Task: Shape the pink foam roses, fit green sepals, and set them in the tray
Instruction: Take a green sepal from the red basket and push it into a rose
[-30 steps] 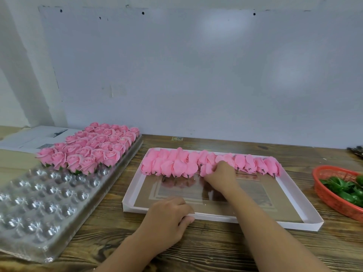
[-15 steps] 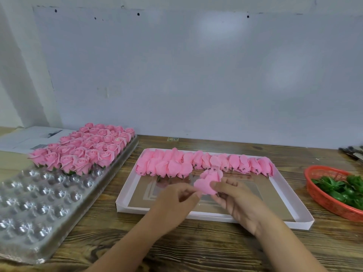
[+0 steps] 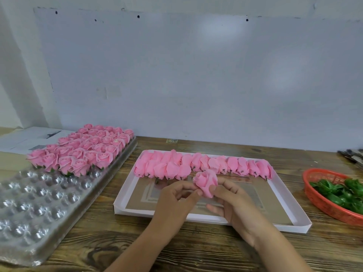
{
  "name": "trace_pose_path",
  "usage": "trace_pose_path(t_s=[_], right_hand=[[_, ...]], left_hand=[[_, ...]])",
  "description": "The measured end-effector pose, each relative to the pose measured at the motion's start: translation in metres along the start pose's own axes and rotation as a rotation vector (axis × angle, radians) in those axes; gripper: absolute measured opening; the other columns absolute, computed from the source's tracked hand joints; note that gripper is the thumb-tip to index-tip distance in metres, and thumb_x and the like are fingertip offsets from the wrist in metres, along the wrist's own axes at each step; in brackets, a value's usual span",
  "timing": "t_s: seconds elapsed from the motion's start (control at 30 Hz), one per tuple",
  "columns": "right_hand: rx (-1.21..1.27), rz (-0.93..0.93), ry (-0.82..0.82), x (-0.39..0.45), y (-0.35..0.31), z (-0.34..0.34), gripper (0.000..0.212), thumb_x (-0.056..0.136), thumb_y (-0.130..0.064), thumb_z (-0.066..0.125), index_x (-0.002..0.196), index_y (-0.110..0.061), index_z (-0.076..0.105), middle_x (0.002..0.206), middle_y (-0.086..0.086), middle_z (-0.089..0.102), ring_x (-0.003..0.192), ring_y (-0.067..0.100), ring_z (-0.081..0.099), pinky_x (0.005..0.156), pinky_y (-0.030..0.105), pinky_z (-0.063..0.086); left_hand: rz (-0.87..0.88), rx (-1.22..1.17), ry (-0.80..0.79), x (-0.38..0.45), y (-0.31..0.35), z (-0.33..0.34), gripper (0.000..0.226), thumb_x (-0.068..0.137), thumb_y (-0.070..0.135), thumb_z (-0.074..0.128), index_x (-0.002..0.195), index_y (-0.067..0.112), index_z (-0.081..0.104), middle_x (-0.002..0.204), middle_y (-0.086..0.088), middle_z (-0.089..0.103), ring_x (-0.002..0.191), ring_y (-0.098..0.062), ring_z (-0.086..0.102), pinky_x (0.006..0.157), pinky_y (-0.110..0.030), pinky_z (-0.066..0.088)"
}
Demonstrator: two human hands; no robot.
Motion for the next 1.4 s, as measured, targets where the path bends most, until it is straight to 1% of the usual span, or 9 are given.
trace_pose_path(t_s=[0.3,0.43,0.53,0.67,0.73,0.87,1.03,1.2,1.4], right_hand=[[-0.470,-0.244,0.028,-0.008,-0.015,0.016,0.032,0.094,-0.026,0.058,0.117,-0.046,0.067,0.113,-0.013,0.071,0.104,0.006,0.066,0.081,0.027,0.057],[-0.555,-0.304,-0.038,-0.009,-0.012,0.025,0.036,0.095,-0.020,0.064,0.126,-0.038,0.062,0.120,-0.016,0.069,0.113,0.001,0.062,0.093,0.017,0.048],[-0.472,-0.266,-0.054,-0.008,-0.010,0.024,0.028,0.091,-0.028,0.066,0.118,-0.034,0.069,0.112,-0.007,0.073,0.104,0.005,0.066,0.084,0.019,0.051],[-0.267,-0.119,-0.103,-0.008,-0.001,0.020,0.023,0.083,-0.012,0.065,0.100,-0.021,0.076,0.089,0.010,0.073,0.084,0.019,0.067,0.074,0.027,0.056],[-0.117,-0.021,-0.227,-0.011,0.005,0.030,0.023,0.075,-0.010,0.065,0.096,-0.009,0.075,0.079,0.014,0.066,0.075,0.021,0.063,0.070,0.028,0.053],[0.041,0.186,-0.404,-0.019,0.019,0.050,0.050,0.058,-0.013,0.065,0.105,0.004,0.064,0.075,0.018,0.056,0.066,0.022,0.053,0.061,0.031,0.049],[0.139,0.333,-0.497,-0.030,0.028,0.064,0.060,0.055,-0.017,0.062,0.113,-0.003,0.061,0.065,0.012,0.052,0.061,0.020,0.051,0.058,0.030,0.048],[0.223,0.391,-0.474,-0.030,0.033,0.067,0.050,0.058,-0.017,0.064,0.107,-0.003,0.065,0.067,0.013,0.052,0.062,0.021,0.051,0.059,0.031,0.049],[0.299,0.338,-0.434,-0.026,0.028,0.072,0.041,0.070,-0.028,0.070,0.105,-0.007,0.074,0.082,0.015,0.060,0.070,0.021,0.059,0.061,0.029,0.051]], left_hand=[[0.029,0.051,0.066,0.000,0.000,-0.004,0.010,0.077,0.029,0.079,0.079,0.038,0.075,0.082,0.009,0.074,0.077,-0.005,0.068,0.066,-0.019,0.052],[0.051,0.073,0.089,-0.001,0.003,-0.007,0.017,0.076,0.021,0.083,0.078,0.034,0.073,0.081,0.009,0.074,0.078,-0.005,0.068,0.068,-0.015,0.052],[0.034,0.050,0.120,-0.003,0.003,-0.009,0.032,0.069,0.027,0.088,0.085,0.042,0.066,0.085,0.012,0.071,0.079,-0.004,0.066,0.070,-0.013,0.050],[-0.054,0.036,-0.028,-0.002,0.000,-0.005,0.053,0.063,0.051,0.084,0.109,0.056,0.059,0.112,0.024,0.067,0.104,0.003,0.063,0.085,-0.022,0.052],[-0.060,-0.042,-0.240,-0.004,0.003,0.007,0.046,0.075,0.045,0.082,0.117,0.049,0.064,0.113,0.014,0.070,0.104,-0.005,0.066,0.084,-0.026,0.055],[-0.102,-0.156,-0.528,-0.019,0.007,0.021,0.047,0.085,0.039,0.078,0.129,0.030,0.063,0.077,-0.002,0.071,0.068,-0.016,0.068,0.077,-0.029,0.056],[-0.163,-0.214,-0.709,-0.031,0.008,0.034,0.051,0.086,0.037,0.077,0.130,0.016,0.061,0.097,0.008,0.075,0.076,-0.016,0.068,0.073,-0.030,0.057],[-0.201,-0.318,-0.645,-0.031,0.009,0.033,0.050,0.078,0.046,0.081,0.116,0.016,0.067,0.105,-0.008,0.062,0.057,-0.010,0.055,0.059,-0.026,0.055],[-0.175,-0.283,-0.413,-0.023,0.010,0.020,0.061,0.078,0.047,0.069,0.119,0.003,0.060,0.085,0.015,0.069,0.050,-0.001,0.046,0.048,-0.018,0.041]])
Point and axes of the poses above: each hand's wrist, its own x-axis towards the middle knuckle, its own z-axis out of the palm, y = z × x, the point moved 8 cm from there along x, towards the middle knuckle
